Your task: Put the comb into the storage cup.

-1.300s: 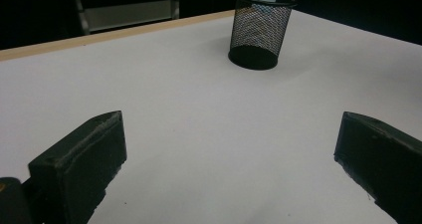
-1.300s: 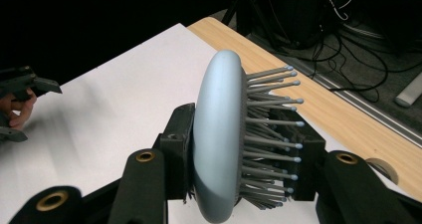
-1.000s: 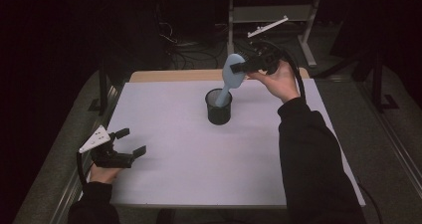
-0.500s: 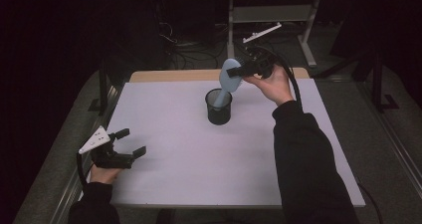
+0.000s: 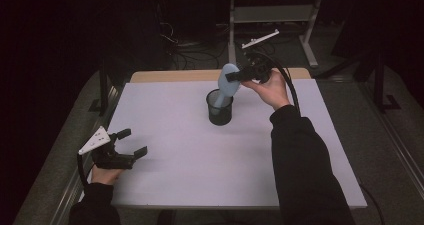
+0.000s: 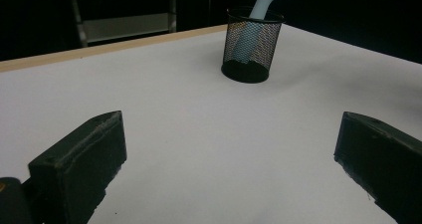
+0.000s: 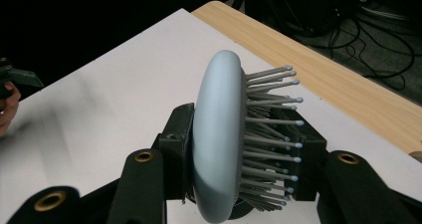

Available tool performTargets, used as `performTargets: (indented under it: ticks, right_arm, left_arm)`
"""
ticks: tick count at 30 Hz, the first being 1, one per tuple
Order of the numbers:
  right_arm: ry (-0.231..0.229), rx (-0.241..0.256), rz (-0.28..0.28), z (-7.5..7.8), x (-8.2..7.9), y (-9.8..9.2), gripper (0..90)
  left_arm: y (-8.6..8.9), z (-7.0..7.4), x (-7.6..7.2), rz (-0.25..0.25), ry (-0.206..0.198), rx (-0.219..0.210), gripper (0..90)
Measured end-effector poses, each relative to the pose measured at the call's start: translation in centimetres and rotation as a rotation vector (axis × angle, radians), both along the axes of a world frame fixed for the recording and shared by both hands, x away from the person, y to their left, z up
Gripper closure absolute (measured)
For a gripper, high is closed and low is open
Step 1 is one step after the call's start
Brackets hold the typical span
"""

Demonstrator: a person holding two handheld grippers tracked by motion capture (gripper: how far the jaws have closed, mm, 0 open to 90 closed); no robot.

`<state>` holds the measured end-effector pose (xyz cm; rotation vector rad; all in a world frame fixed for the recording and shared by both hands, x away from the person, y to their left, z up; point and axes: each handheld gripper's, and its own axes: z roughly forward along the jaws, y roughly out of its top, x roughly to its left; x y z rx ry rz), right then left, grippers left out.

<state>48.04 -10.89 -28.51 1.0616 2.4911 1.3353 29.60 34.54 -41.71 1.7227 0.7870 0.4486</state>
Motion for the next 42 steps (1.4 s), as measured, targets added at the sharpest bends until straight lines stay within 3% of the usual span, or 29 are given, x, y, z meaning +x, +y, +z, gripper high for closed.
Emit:
performTargets:
  ticks: [14, 24, 30, 42]
  right_arm:
    - [0.027, 0.017, -0.005, -1.0, 0.3, -0.1, 52.8]
    - [0.028, 0.031, -0.047, -1.6, -0.1, -1.5, 50.0]
    - [0.029, 0.044, -0.067, -1.9, -0.2, -2.2, 48.7]
    - [0.019, 0.045, -0.080, -2.5, -0.3, -2.9, 44.5]
  left_arm:
    - [0.0, -0.2, 0.0, -0.004, 0.013, 0.005, 0.0]
    - [-0.2, -0.3, 0.1, -0.006, 0.022, 0.010, 0.0]
    - [0.1, -0.4, 0.2, 0.003, 0.025, -0.028, 0.0]
    - [0.3, -0.5, 0.3, 0.006, 0.032, -0.031, 0.0]
